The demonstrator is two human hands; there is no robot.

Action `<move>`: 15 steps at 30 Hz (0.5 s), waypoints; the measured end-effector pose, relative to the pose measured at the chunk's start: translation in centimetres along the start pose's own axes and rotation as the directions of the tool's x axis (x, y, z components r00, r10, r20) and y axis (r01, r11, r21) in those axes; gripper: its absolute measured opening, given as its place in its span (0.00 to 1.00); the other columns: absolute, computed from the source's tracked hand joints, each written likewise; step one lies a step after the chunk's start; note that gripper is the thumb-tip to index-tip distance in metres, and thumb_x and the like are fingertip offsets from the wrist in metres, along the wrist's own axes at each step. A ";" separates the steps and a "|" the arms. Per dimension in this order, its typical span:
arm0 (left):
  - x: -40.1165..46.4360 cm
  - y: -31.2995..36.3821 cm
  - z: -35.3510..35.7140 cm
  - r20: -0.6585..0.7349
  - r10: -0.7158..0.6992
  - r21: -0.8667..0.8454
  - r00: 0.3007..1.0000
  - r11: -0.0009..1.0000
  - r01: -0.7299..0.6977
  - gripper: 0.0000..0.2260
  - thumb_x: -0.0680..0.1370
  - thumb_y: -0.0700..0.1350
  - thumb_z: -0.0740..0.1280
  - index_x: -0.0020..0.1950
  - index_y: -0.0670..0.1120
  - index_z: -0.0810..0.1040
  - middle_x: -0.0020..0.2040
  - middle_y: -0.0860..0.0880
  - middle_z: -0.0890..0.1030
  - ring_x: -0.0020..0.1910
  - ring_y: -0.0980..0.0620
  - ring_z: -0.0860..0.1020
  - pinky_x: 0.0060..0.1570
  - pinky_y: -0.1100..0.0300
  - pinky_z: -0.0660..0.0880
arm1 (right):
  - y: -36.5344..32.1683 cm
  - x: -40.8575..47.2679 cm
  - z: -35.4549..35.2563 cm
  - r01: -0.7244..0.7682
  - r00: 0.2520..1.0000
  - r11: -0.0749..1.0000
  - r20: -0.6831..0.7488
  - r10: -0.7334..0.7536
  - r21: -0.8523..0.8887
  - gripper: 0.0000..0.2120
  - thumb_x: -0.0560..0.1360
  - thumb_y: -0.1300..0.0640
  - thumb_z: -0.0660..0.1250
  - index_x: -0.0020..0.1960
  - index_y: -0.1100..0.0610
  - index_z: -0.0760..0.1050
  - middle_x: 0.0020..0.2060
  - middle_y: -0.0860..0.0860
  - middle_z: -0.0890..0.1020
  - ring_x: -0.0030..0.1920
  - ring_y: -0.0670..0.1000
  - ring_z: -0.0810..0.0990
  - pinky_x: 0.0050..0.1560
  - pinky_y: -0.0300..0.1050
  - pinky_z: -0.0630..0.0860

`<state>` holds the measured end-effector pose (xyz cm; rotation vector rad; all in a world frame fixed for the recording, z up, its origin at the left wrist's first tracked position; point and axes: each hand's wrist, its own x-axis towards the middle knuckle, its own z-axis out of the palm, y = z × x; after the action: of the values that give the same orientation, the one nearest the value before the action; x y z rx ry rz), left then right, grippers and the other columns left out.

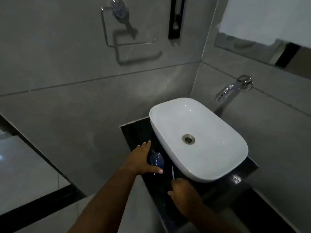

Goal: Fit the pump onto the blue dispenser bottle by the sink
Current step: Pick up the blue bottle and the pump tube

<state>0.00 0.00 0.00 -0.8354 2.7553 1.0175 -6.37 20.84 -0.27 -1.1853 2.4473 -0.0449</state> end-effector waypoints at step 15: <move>1.7 -0.9 2.1 -0.099 -0.002 -0.141 0.995 0.990 -0.012 0.30 0.65 0.55 0.80 0.62 0.47 0.76 0.56 0.46 0.81 0.51 0.50 0.79 0.50 0.59 0.75 | -0.3 0.6 1.1 -0.276 0.956 0.921 -0.023 0.293 0.274 0.10 0.77 0.53 0.62 0.54 0.58 0.75 0.55 0.55 0.80 0.57 0.55 0.79 0.59 0.49 0.76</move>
<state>-1.21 -0.02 -2.60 -0.9222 2.7940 1.2173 -6.05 20.36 -1.45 -0.7152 2.5443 -0.3228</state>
